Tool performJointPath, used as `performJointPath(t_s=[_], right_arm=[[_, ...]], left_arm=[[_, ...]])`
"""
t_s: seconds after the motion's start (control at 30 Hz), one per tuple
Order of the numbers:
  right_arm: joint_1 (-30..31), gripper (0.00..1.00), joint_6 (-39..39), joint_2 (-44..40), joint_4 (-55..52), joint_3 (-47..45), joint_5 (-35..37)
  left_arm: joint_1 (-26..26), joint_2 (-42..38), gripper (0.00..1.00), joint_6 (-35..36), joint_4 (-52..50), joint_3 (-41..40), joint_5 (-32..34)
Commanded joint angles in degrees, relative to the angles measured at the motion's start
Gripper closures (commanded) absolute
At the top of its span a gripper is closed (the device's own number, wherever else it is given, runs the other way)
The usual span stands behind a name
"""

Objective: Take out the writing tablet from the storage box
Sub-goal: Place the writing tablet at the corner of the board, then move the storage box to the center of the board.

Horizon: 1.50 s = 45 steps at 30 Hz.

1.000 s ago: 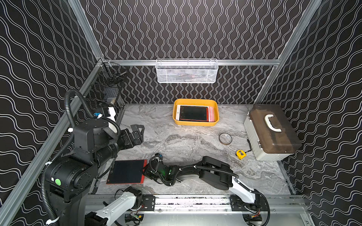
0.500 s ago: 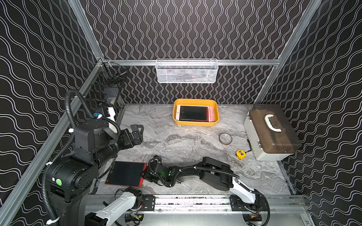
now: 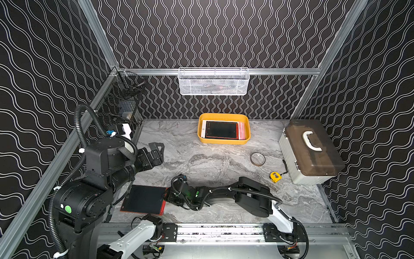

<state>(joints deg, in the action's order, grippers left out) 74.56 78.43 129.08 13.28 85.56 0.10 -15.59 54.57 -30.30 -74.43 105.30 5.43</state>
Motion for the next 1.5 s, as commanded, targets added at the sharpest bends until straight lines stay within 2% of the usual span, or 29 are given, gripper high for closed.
performJointPath(t_s=[0.0,0.13,0.27,0.37,0.47,0.57,0.67,0.83,1.0,1.13,1.3,1.47], right_arm=[[-1.5,0.51,-1.7,-3.1,-4.8,-1.3,2.3],[-3.9,0.5,-6.3,-9.0,-9.5,-3.1,4.6],[-6.9,0.49,-13.1,-17.5,-16.9,-3.3,11.9],[-10.7,0.45,-16.3,-23.4,-22.1,-4.4,17.0],[-16.4,0.42,-20.2,-28.9,-25.4,-5.6,19.2],[-23.5,0.36,-25.4,-33.7,-29.0,-6.0,21.4],[-33.0,0.3,-31.2,-35.7,-32.4,-4.1,19.3],[-50.5,0.26,-42.9,-29.9,-35.9,2.5,9.5],[-62.3,0.26,-48.5,-13.9,-45.5,17.5,-4.2],[-66.2,0.29,-51.1,-1.0,-49.5,26.7,-8.2],[-67.7,0.31,-53.9,6.0,-49.7,31.6,-9.7],[-68.0,0.37,-55.1,10.6,-52.4,36.2,-7.9]], left_arm=[[0.0,0.4,0.01,-0.3,1.4,0.4,-1.0],[0.0,1.2,0.01,0.6,2.3,-0.4,-4.3],[0.0,1.2,0.01,0.7,6.5,-4.3,-8.2],[0.0,2.3,0.01,1.2,9.5,-6.5,-11.1],[0.0,3.7,0.01,2.1,12.2,-8.7,-12.4],[0.0,5.5,0.01,2.1,16.6,-11.7,-14.2],[0.0,8.6,0.01,1.9,22.2,-14.0,-16.2],[0.0,16.3,0.01,4.8,28.4,-14.5,-18.4],[0.0,24.4,0.01,6.6,35.1,-14.5,-20.8],[0.0,29.8,0.01,7.9,37.7,-13.7,-20.0],[0.0,35.1,0.01,8.2,40.0,-13.2,-20.5],[0.0,38.5,0.01,9.1,40.1,-12.5,-21.9]])
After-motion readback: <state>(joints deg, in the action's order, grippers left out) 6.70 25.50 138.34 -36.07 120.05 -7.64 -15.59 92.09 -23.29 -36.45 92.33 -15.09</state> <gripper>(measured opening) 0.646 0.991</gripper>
